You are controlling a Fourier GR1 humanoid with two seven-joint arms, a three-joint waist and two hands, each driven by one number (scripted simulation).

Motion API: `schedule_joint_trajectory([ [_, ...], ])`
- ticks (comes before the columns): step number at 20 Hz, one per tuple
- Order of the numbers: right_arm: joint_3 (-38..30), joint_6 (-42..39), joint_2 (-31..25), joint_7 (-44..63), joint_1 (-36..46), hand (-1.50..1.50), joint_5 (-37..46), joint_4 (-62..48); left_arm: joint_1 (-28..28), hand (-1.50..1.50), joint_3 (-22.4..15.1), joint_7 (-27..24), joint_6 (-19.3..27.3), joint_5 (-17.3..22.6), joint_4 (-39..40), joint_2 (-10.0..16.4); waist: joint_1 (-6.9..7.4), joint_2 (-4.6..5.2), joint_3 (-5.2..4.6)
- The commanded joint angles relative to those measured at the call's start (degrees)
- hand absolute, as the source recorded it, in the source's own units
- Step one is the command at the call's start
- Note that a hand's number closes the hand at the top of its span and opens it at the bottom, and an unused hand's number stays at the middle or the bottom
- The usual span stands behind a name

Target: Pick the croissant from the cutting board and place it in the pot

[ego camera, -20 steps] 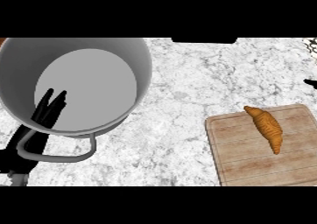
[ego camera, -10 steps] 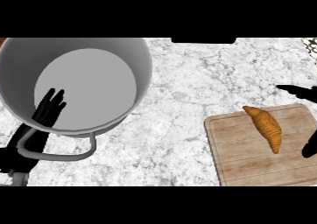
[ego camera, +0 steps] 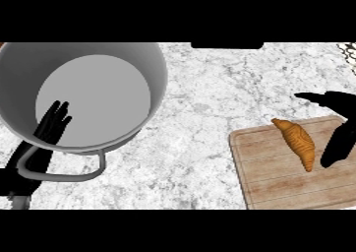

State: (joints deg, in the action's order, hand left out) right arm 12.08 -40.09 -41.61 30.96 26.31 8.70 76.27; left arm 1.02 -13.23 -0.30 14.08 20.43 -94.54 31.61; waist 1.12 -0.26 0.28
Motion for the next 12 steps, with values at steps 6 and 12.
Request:
schedule_joint_trajectory([
  [6,3.4,0.9,5.4,2.5,0.8,-1.50,3.6,-2.8,1.9,0.00,2.7,1.6,3.5,-5.3,8.2,3.3,-0.58,0.58,-0.28],
  [12,4.9,1.1,7.0,2.6,2.0,-1.50,6.6,-5.2,0.3,0.00,2.4,3.3,4.7,-6.4,7.5,2.9,-0.80,0.54,-0.25],
])
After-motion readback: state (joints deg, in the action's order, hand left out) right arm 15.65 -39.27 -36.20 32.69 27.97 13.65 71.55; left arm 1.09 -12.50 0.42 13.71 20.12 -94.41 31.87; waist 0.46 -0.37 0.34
